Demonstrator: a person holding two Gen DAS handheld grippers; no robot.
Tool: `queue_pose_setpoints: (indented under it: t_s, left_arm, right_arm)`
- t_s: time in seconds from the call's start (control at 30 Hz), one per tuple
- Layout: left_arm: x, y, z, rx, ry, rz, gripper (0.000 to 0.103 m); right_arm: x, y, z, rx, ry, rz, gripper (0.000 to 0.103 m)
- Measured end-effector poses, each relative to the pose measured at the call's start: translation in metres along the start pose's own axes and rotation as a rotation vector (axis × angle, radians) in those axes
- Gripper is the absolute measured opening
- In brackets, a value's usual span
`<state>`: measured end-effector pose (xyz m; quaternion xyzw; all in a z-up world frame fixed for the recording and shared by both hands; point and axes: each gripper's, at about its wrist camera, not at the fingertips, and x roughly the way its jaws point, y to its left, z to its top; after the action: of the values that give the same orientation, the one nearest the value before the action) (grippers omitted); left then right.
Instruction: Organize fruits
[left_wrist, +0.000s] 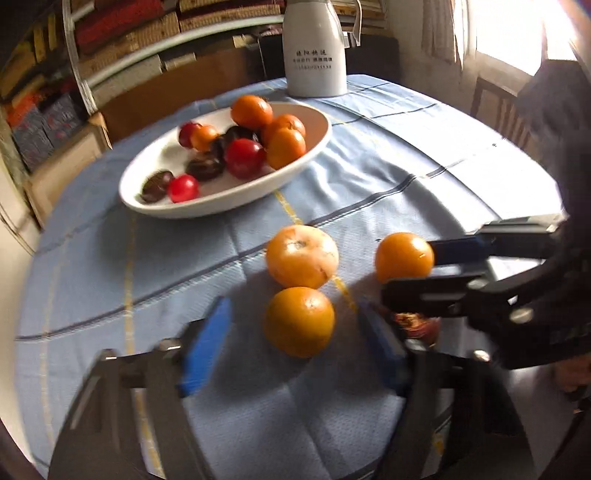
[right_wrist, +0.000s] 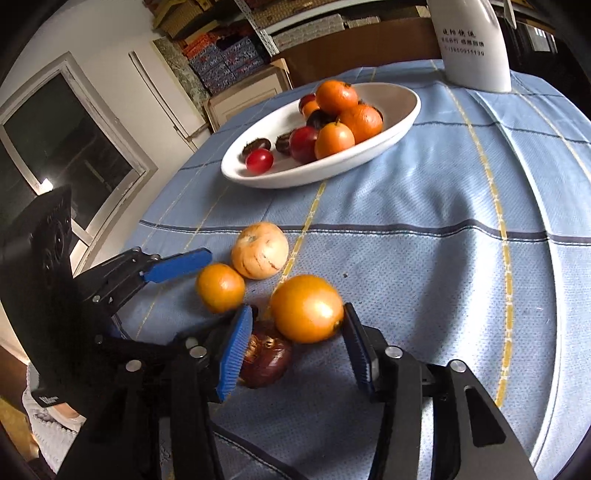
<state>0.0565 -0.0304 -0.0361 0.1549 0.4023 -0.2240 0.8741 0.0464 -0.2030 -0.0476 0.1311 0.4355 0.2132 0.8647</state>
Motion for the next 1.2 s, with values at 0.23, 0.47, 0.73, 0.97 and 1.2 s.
queue_pose_setpoints:
  t_s: [0.23, 0.47, 0.73, 0.97, 1.2]
  left_arm:
    - [-0.001, 0.003, -0.003, -0.022, -0.006, -0.024, 0.036]
    - [-0.017, 0.037, 0.023, -0.073, -0.067, 0.06, 0.036]
    - [0.012, 0.081, 0.083, -0.141, -0.114, 0.144, 0.037]
    - [0.037, 0.099, 0.095, -0.191, -0.139, 0.145, 0.068]
    - [0.016, 0.077, 0.072, -0.146, -0.155, 0.137, 0.074]
  right_arm:
    - [-0.003, 0.001, -0.003, -0.002, -0.02, 0.013, 0.037]
    - [-0.026, 0.008, 0.033, -0.036, -0.134, -0.039, 0.037]
    - [0.011, 0.035, 0.112, -0.13, -0.218, -0.144, 0.037]
    - [0.025, 0.007, 0.136, -0.07, -0.257, -0.133, 0.049]
    - [-0.001, 0.0, 0.11, -0.044, -0.265, -0.094, 0.05]
